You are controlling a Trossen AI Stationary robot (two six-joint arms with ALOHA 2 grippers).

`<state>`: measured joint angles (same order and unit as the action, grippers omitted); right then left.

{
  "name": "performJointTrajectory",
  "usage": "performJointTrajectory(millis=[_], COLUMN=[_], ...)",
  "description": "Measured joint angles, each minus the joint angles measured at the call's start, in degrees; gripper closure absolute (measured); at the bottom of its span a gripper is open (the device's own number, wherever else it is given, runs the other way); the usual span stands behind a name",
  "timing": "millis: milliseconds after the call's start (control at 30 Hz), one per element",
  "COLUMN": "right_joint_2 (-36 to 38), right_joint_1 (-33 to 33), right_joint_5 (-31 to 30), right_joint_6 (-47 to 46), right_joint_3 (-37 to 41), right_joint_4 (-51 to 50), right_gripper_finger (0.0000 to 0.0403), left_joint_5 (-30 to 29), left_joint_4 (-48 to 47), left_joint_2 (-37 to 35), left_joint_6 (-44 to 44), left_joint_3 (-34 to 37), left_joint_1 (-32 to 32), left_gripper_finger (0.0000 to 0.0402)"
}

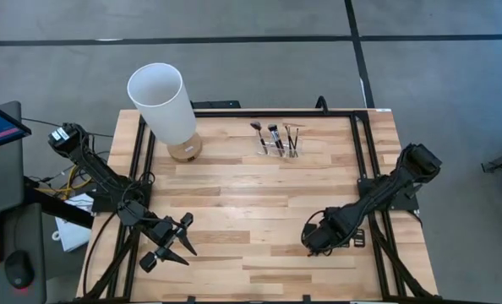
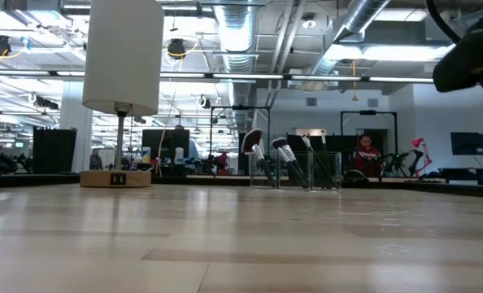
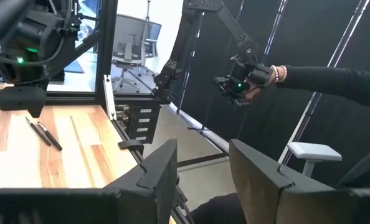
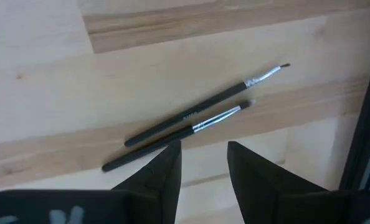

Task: Put items in baskets/containers
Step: Put the black liner brush into the transparent organizer

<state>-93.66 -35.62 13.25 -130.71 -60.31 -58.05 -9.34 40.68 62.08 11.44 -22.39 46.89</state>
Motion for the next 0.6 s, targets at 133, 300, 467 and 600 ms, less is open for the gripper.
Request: performJointTrajectory(millis=[133,300,467,600], right_joint_2=[-0.91,-1.77,-3.29,-5.14], right_joint_1=[-0.41,-0.7,-0.76,-0.83], right_joint_5=[0.12,0.14,0.27,0.26], right_joint_6=[0.05,0.06,0.16,0.28], right_joint_3=[0.0,0.02,0.0,0.0], right_joint_4=[-0.17,-0.04,0.31,0.07], right_gripper_finger=[0.028,0.0279,0.0279,0.028], left_joint_5=[0.02,0.02,0.02,0.0], left_joint_4=[-0.51,-0.87,-0.87,-0.87], left_joint_2=[0.0,0.0,0.0,0.0], left_joint_6=[0.0,0.0,0.0,0.02], left_joint_3=[0.02,0.02,0.02,0.02], left_joint_1=[0.0,0.0,-0.02,0.0], left_gripper_finger=[0.0259,0.0259,0.0259,0.0259])
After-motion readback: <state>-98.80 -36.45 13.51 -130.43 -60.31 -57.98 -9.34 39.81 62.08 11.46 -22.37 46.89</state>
